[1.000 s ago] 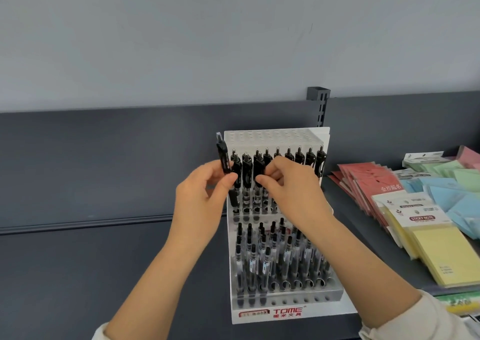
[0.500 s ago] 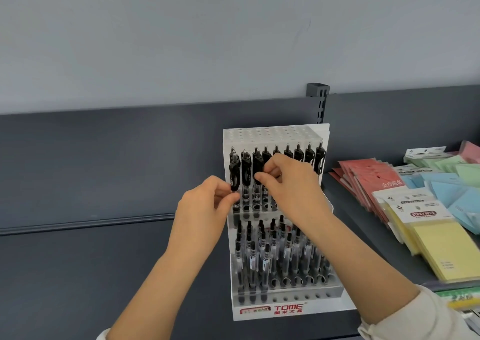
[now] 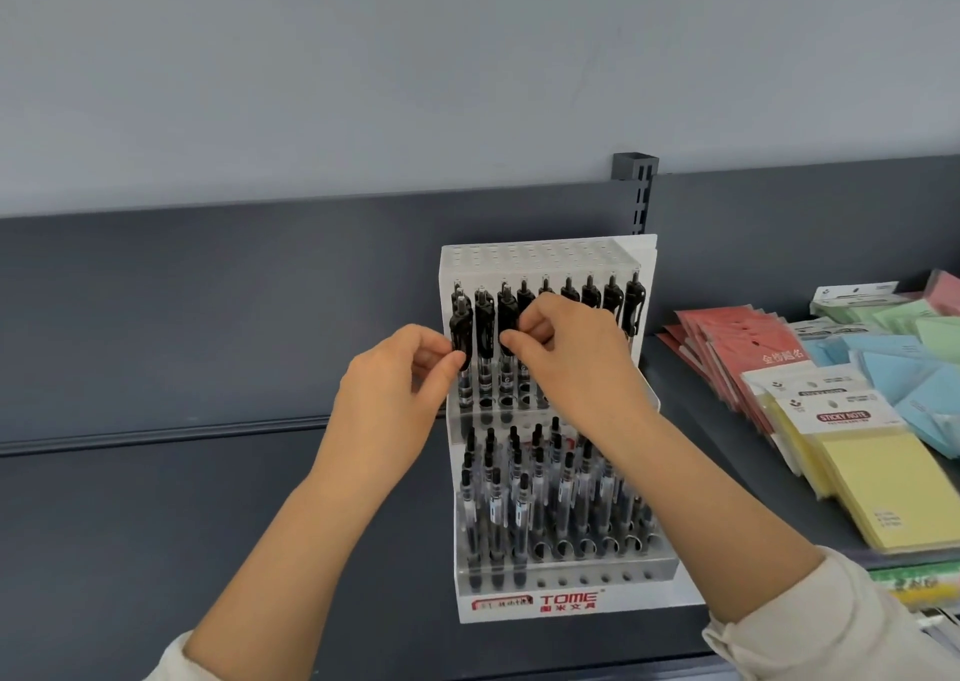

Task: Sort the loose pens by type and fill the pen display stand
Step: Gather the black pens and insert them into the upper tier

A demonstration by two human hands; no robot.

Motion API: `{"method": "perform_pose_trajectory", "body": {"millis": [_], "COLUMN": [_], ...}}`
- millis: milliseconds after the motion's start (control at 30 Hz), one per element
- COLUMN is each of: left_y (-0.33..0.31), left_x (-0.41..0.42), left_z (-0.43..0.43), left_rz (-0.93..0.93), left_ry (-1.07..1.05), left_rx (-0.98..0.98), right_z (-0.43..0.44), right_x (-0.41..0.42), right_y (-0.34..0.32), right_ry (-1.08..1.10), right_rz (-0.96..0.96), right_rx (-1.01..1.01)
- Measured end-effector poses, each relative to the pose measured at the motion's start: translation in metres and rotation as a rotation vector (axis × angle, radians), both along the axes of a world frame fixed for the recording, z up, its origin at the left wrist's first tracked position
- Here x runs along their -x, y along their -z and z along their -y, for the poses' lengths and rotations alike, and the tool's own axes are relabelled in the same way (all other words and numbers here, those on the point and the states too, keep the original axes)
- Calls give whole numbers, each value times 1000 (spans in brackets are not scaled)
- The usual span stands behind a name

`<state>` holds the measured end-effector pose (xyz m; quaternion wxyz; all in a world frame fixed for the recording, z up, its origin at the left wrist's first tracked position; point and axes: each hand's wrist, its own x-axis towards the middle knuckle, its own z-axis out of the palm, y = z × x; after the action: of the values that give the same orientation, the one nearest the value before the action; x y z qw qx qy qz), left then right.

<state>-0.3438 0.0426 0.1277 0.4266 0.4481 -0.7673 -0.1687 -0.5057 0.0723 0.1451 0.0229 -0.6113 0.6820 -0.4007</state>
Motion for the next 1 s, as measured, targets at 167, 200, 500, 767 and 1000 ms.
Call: {"method": "perform_pose_trajectory", "body": {"millis": [167,200,500,767,1000], "left_y": [9,13,61,90,85], "left_x": [-24,-34,-190,-365,-508], "left_z": [-11,-16,-59,-97,-110], "left_rz": [95,126,385,331,323], "left_ry": [-77,-115,-557,-706,-745], "left_rx": [10,18,69,-3,22], "right_z": [-6,-9,-49,-25,-6], "right_x": [7,9,-88,-232,-387], "right_y": [1,1,21,85,106], "right_ry": [-48,-45,-365,-449,-506], "right_rz": [16,6,38,-40,-38], "right_rx": [-21,3,-3,-264,-344]}}
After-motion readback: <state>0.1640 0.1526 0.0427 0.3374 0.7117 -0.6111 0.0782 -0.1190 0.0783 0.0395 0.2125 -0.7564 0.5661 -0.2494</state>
